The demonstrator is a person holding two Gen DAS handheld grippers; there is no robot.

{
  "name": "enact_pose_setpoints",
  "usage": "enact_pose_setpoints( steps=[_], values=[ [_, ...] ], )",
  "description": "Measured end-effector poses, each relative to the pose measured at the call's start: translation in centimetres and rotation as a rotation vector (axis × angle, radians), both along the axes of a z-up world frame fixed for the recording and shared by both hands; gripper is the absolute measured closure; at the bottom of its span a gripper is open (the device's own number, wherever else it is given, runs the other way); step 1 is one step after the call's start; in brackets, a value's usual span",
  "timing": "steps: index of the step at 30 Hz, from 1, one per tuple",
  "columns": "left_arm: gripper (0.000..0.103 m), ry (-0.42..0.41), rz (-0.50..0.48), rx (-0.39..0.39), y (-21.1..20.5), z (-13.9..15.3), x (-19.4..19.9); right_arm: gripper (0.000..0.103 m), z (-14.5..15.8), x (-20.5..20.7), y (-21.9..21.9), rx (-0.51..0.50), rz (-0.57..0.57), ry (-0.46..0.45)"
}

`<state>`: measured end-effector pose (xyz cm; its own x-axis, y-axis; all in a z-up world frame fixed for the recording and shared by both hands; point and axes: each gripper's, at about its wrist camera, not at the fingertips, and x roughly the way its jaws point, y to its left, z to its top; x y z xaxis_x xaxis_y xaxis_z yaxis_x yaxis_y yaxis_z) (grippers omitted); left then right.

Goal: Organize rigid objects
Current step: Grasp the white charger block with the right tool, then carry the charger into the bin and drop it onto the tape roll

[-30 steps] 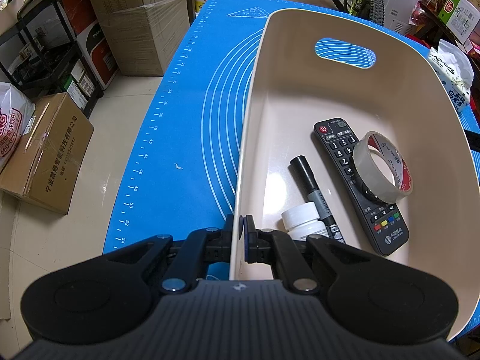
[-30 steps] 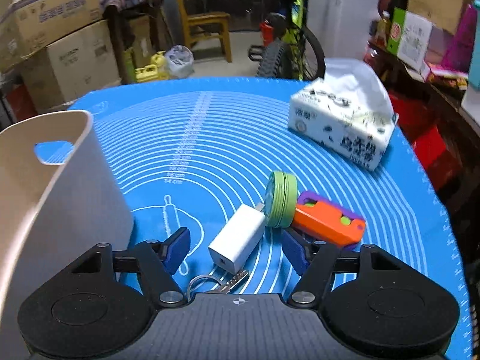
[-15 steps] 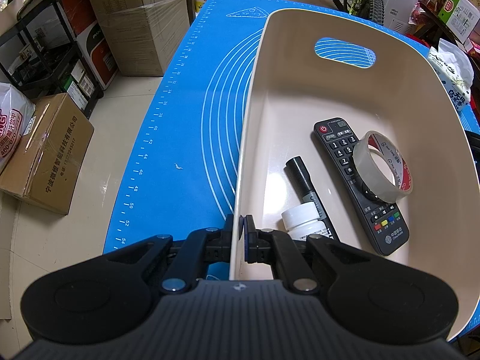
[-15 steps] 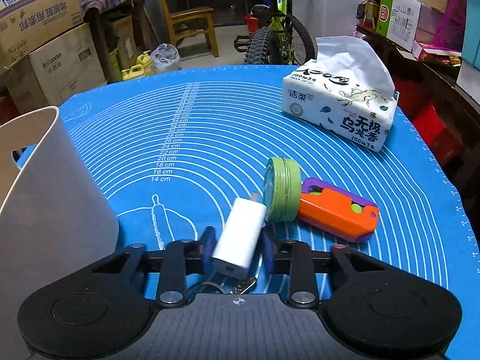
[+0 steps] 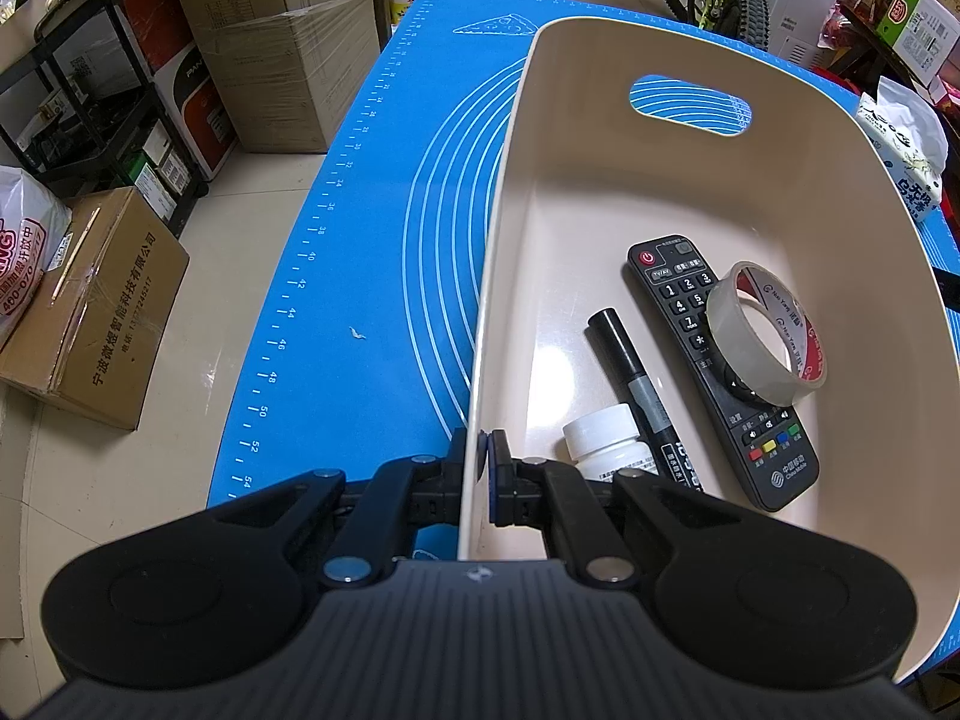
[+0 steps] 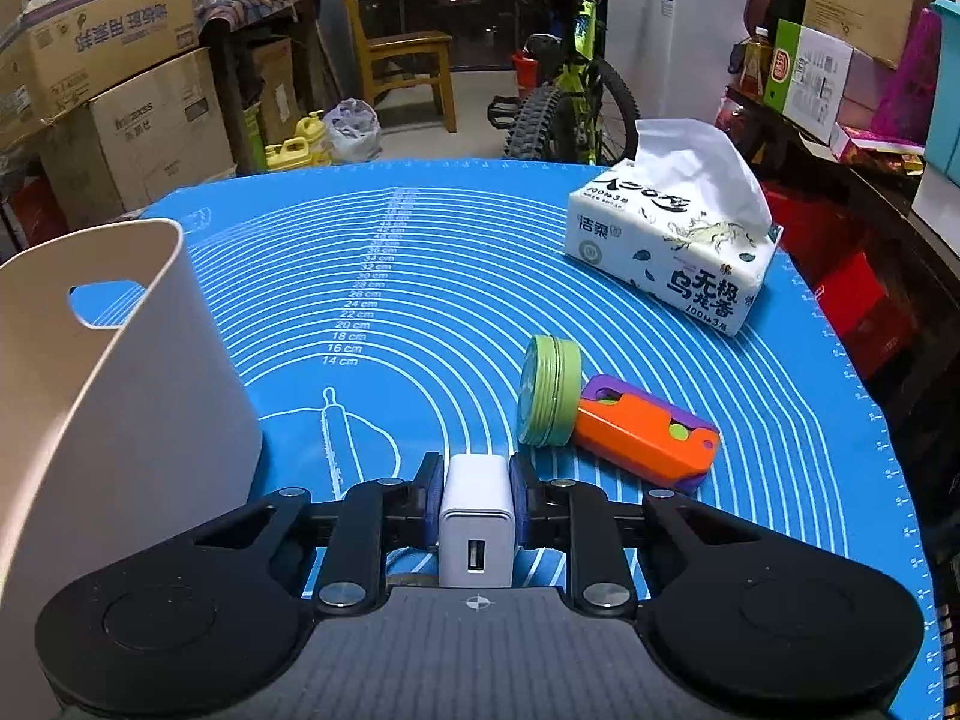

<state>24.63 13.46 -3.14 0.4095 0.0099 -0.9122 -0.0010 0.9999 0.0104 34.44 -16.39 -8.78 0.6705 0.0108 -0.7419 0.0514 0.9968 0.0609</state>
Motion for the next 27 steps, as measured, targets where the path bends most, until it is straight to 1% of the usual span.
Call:
enact_pose_setpoints(
  steps=[11,18,23,27],
  values=[
    [0.096,0.0,0.0,0.0,0.0,0.0,0.0,0.071,2.6,-2.3,-0.8,-0.003,0.018,-0.063],
    [0.096,0.0,0.0,0.0,0.0,0.0,0.0,0.071,4.6,-3.9,-1.3,0.03,0.016,-0.101],
    [0.096,0.0,0.001,0.0,0.0,0.0,0.0,0.071,6.2,-5.0,-1.0,0.038,0.04,-0.133],
    [0.096,0.001,0.001,0.0,0.0,0.0,0.0,0.071,8.0,-5.7,-0.2,0.057,0.067,-0.165]
  ],
)
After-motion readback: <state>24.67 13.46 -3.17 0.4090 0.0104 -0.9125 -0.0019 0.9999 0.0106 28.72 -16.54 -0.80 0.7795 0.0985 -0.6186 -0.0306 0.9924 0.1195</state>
